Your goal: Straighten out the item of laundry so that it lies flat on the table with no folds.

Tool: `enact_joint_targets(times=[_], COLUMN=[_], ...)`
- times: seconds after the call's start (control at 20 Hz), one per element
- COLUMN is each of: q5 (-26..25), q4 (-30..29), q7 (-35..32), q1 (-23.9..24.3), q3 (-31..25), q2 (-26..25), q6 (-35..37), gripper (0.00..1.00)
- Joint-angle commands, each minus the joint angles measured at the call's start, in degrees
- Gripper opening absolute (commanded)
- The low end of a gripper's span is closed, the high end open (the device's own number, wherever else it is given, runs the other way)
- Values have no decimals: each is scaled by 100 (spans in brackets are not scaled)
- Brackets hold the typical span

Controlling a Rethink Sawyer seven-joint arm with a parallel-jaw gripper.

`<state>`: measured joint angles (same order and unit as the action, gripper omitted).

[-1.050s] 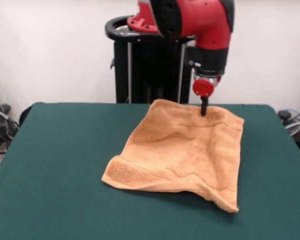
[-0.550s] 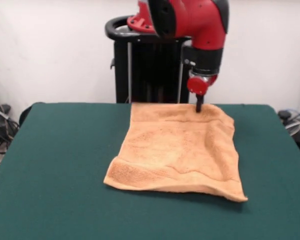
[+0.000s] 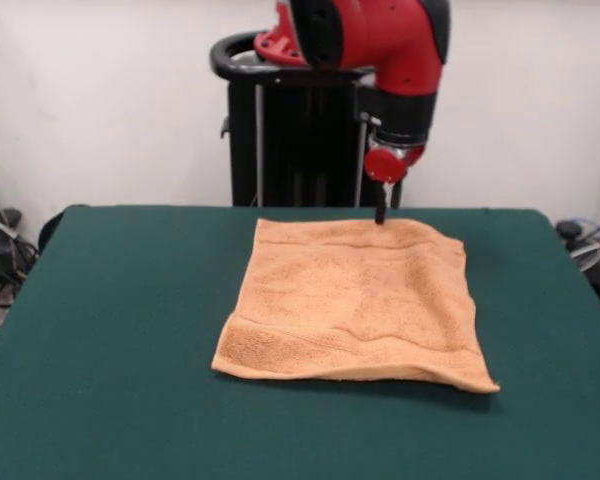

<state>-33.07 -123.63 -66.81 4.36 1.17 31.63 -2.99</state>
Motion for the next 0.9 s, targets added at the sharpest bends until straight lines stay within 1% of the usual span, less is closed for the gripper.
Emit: enact_joint_targets(times=[0.05, 0.2, 0.4, 0.6, 0.65, 0.9], q5=[250, 261, 237, 333, 360, 505], q4=[198, 208, 150, 37, 63, 338], q7=[-1052, -985, -877, -827, -840, -602], q1=[-36, -141, -164, 94, 121, 334], q3=[-144, -52, -35, -592, -723, -1364], q2=[-218, -157, 81, 546, 620, 825], q6=[415, 640, 892, 993, 965, 1422], gripper=[100, 100, 100, 100, 100, 100])
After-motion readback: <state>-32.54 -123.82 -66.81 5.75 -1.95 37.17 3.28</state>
